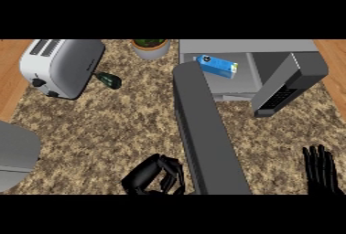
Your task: Pick up the milk, place it into the microwave and close the microwave
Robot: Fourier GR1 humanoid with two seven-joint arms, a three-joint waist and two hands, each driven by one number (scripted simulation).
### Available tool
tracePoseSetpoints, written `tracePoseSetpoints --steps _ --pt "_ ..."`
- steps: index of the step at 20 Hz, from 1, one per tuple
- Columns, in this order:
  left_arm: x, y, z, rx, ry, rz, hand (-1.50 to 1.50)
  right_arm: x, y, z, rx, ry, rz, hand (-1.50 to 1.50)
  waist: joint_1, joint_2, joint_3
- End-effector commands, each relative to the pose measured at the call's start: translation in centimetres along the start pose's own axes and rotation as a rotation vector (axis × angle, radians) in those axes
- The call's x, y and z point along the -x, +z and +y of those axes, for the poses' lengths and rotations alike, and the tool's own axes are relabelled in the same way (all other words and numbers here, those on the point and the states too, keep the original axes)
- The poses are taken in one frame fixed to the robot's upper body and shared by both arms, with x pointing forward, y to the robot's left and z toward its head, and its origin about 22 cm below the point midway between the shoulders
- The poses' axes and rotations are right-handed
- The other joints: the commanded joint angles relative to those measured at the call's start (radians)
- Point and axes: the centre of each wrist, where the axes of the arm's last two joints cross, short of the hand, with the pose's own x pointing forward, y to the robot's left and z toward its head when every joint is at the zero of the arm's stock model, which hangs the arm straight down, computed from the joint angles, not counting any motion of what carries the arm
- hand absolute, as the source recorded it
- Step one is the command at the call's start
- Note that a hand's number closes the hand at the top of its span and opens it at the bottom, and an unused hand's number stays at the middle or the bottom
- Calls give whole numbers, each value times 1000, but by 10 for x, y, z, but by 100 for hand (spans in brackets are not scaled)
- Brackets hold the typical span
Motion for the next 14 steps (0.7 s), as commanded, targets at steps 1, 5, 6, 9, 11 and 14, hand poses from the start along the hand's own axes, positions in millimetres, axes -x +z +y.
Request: tracePoseSetpoints --steps 1,5,6,9,11,14 --pt "2 -33 -33 55 -21 -1 150 -28 -1 -8 -30 -10 3 -150 -2 4 0" --pt "1 -52 -51 77 -31 -1 150 -49 -7 -13 -67 -54 -49 -150 -16 6 0" --pt "6 -49 -56 62 -35 2 150 -64 -3 2 -81 -64 -45 -150 -20 5 -1" --pt "-4 -69 -56 67 -78 -1 150 -63 -1 3 -116 -83 -61 -150 -52 11 -2" --pt "-7 -76 -55 29 -101 -29 150 -74 -5 3 -149 -83 -66 -150 -69 13 -3" --pt "-19 -85 -58 18 -75 -16 150 -78 -13 -7 -175 -74 -60 -150 -89 18 -2"
